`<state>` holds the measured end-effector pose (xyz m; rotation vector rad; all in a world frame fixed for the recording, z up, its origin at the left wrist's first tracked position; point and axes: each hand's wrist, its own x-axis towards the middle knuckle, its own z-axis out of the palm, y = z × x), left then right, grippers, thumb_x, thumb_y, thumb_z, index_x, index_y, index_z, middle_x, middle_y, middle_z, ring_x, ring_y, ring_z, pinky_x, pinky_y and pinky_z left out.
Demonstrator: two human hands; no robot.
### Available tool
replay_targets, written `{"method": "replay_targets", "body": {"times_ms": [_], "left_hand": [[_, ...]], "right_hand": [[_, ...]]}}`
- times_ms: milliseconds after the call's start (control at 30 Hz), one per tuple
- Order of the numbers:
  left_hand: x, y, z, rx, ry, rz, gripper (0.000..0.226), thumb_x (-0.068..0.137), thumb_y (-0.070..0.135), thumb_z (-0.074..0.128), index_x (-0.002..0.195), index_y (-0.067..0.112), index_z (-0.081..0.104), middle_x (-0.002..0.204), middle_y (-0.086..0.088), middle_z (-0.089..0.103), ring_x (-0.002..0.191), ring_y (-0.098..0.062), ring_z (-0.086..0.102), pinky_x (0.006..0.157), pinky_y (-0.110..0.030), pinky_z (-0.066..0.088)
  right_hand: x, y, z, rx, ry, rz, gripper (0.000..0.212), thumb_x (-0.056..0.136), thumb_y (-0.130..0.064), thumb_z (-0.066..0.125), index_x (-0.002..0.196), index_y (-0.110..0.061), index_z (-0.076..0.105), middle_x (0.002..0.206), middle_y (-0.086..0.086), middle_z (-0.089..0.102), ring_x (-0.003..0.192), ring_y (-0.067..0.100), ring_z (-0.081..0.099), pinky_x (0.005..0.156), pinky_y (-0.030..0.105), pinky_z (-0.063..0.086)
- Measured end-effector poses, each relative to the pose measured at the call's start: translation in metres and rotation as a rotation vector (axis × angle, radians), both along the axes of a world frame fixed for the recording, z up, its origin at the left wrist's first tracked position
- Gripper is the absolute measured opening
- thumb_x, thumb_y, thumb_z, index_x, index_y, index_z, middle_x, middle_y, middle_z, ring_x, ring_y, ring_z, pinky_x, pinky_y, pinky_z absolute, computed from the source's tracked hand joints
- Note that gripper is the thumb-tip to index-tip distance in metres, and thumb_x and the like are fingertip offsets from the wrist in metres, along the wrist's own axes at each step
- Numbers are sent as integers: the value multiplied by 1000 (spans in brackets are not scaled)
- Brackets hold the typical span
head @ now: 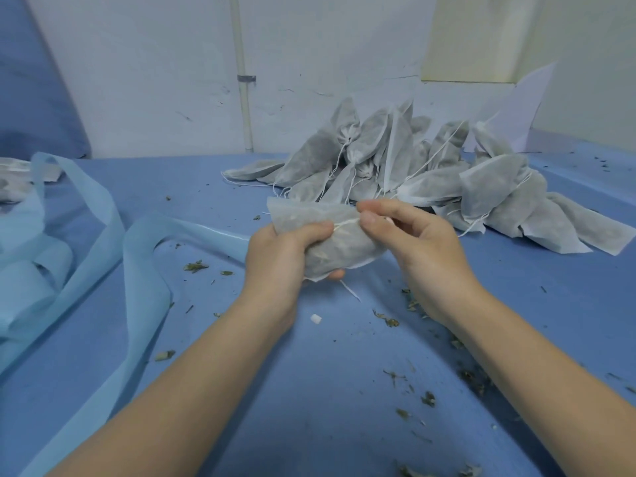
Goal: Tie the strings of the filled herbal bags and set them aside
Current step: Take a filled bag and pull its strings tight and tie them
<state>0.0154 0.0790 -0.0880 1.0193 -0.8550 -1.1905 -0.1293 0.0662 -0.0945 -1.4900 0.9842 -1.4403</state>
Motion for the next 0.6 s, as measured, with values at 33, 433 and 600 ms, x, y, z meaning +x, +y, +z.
{"method": "replay_targets", "body": {"times_ms": [33, 433, 600], "left_hand": [[4, -2, 2, 8, 18, 41, 5, 78, -1, 66, 81, -5, 65, 66, -9, 66, 51, -22, 63, 43, -26, 51], [56, -24, 17, 28, 145, 411, 15, 77, 9, 69, 91, 3, 67, 87, -10, 67, 74, -29, 67, 49, -28, 54], [56, -28, 11, 59, 41, 432, 19, 70, 16, 73, 87, 8, 71, 86, -7, 70, 83, -28, 68, 75, -41, 57]], "right_hand": [[4, -4, 0, 49, -93, 26, 12, 91, -19, 62, 98, -21, 71, 103, -6, 70, 100, 5, 62, 93, 19, 47], [56, -48, -15, -10, 786, 46, 47, 71, -32, 83, 114, -26, 66, 94, -12, 50, 65, 0, 50, 63, 8, 38], [68, -60, -20, -34, 774, 74, 46, 68, -37, 83, 110, -27, 66, 108, -1, 58, 71, -1, 44, 61, 13, 31]]}}
